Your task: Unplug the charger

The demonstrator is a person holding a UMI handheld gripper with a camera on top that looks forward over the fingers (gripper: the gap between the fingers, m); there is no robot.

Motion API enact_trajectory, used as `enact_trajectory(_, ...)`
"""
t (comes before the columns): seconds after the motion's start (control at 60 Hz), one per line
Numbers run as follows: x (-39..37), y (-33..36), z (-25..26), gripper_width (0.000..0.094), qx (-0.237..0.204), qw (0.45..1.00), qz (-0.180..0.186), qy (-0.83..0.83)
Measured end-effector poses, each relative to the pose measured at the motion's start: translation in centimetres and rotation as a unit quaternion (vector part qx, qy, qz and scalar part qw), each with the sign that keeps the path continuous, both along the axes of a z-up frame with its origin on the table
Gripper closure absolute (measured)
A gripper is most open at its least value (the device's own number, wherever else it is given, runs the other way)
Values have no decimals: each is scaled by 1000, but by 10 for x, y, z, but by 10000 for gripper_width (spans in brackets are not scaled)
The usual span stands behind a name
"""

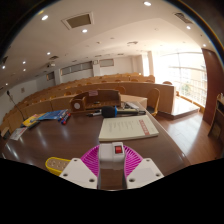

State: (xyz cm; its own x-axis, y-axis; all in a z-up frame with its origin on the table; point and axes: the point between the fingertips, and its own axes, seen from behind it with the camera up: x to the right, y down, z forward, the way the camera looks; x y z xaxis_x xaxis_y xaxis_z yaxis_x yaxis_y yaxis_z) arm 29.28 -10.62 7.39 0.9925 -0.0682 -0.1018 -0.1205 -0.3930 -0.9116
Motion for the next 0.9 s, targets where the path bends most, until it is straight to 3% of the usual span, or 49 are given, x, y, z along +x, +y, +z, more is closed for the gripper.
enact_trajectory(0.117,17,-16,-44,584,-42,998,-2,41)
enact_trajectory(0.15,16,-16,-41,562,-25,999,1,48)
enact_trajectory(0.2,27,-13,-45,514,-37,998,-8,44)
enact_trajectory(0.25,38,-16,-47,397,-49,998,-25,29)
enact_trajectory(0.333,47,-22,-40,99,-55,998,-33,11)
enact_trajectory(0.35,50,-19,-40,74,-57,998,-35,7)
enact_trajectory(0.567,41,-65,10,87,-50,995,-45,-78)
enact_trajectory(0.9,-107,-204,84,86,-47,995,-15,-89)
